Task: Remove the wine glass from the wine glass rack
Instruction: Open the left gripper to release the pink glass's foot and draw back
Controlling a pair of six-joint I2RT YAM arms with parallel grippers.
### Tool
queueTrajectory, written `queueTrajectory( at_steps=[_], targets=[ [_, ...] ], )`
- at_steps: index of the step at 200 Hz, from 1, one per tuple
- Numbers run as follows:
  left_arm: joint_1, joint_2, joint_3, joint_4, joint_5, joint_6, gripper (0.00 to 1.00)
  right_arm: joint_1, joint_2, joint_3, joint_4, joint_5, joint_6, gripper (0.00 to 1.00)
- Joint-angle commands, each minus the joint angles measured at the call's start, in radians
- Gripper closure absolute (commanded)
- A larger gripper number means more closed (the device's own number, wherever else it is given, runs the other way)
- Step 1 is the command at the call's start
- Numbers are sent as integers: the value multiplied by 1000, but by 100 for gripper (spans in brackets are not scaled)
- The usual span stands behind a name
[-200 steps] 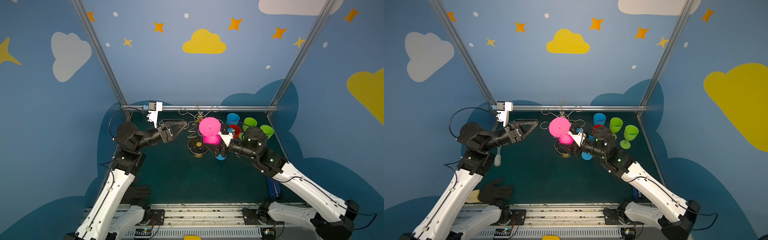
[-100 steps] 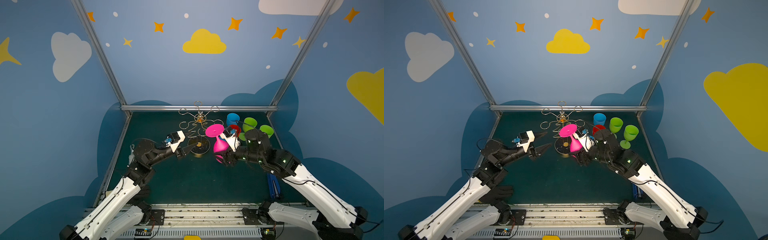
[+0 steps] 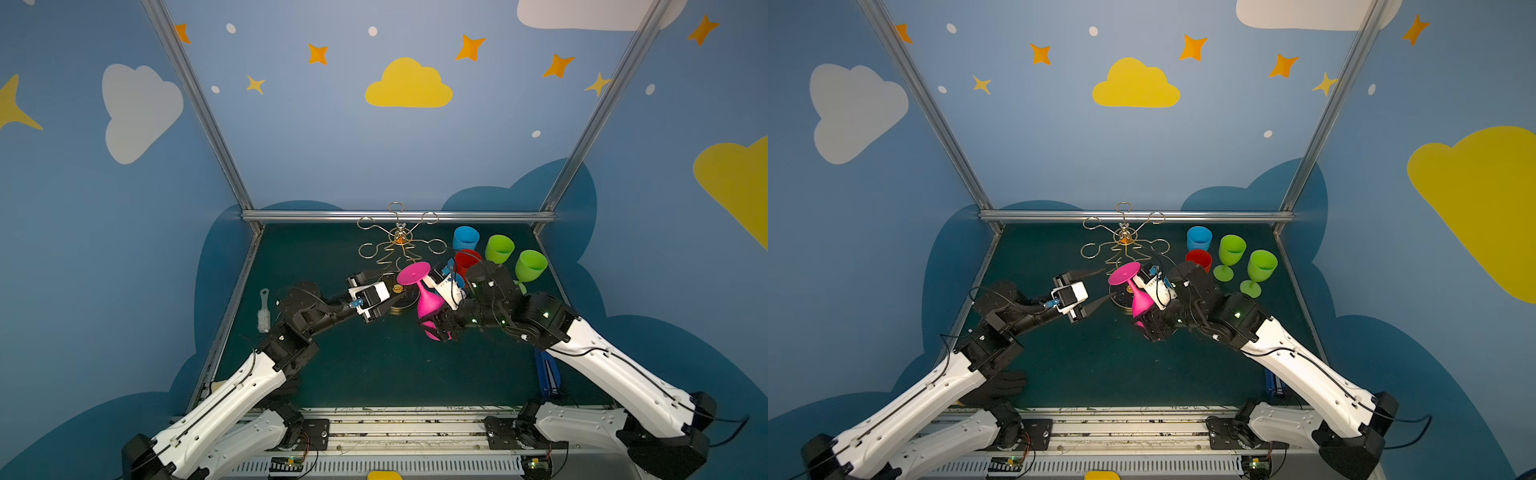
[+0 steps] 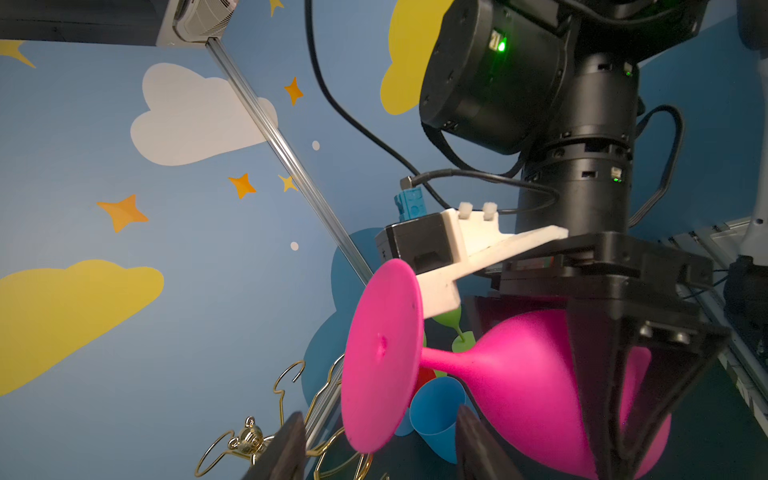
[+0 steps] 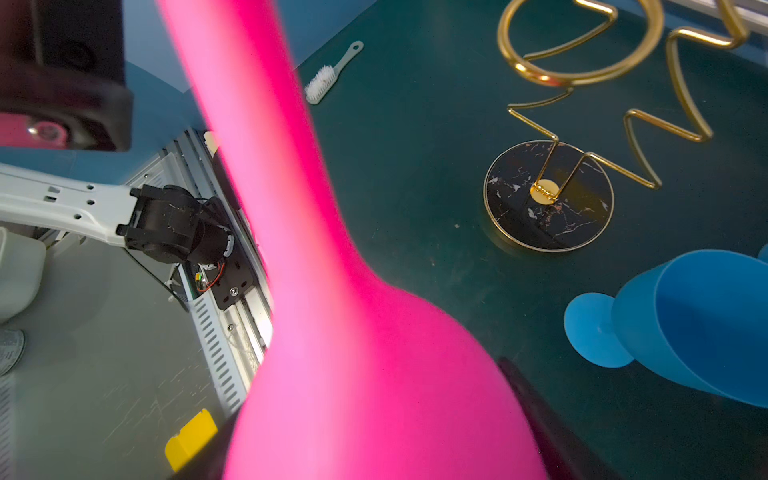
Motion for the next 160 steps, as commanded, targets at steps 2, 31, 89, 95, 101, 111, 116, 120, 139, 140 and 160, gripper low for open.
queueTrajectory(
  at_steps=[2, 31, 89, 95, 101, 111, 116, 120, 139, 140, 160],
  targets=[
    [-11, 5, 23, -2, -15, 35, 46, 19, 19, 46, 2, -12, 15, 75],
    [-20, 9, 29, -8, -32, 43, 57, 41, 46, 51, 1, -10, 17, 75],
    [-21, -3, 36, -32, -50, 41, 93, 51, 72, 65, -5, -8, 21, 69],
    [-21, -5, 34, -33, -57, 40, 96, 51, 70, 66, -3, -7, 22, 64],
    [-22, -9, 32, -32, -65, 38, 97, 51, 68, 65, 0, -7, 22, 58],
    [-22, -17, 28, -32, -80, 37, 97, 51, 59, 61, 9, -4, 22, 48],
    [-21, -22, 23, -29, -91, 36, 97, 50, 54, 60, 17, -1, 23, 42],
    [-21, -26, 19, -26, -102, 33, 97, 50, 49, 56, 23, 0, 24, 38],
    [-22, -49, 0, -23, -176, -12, 97, 45, 23, 47, 54, 5, 27, 26],
    [-22, -52, -1, -24, -181, -12, 97, 45, 21, 46, 56, 5, 28, 26],
    [-22, -79, -18, -46, -269, -104, 97, 36, -21, 26, 104, 0, 28, 21]
  ],
)
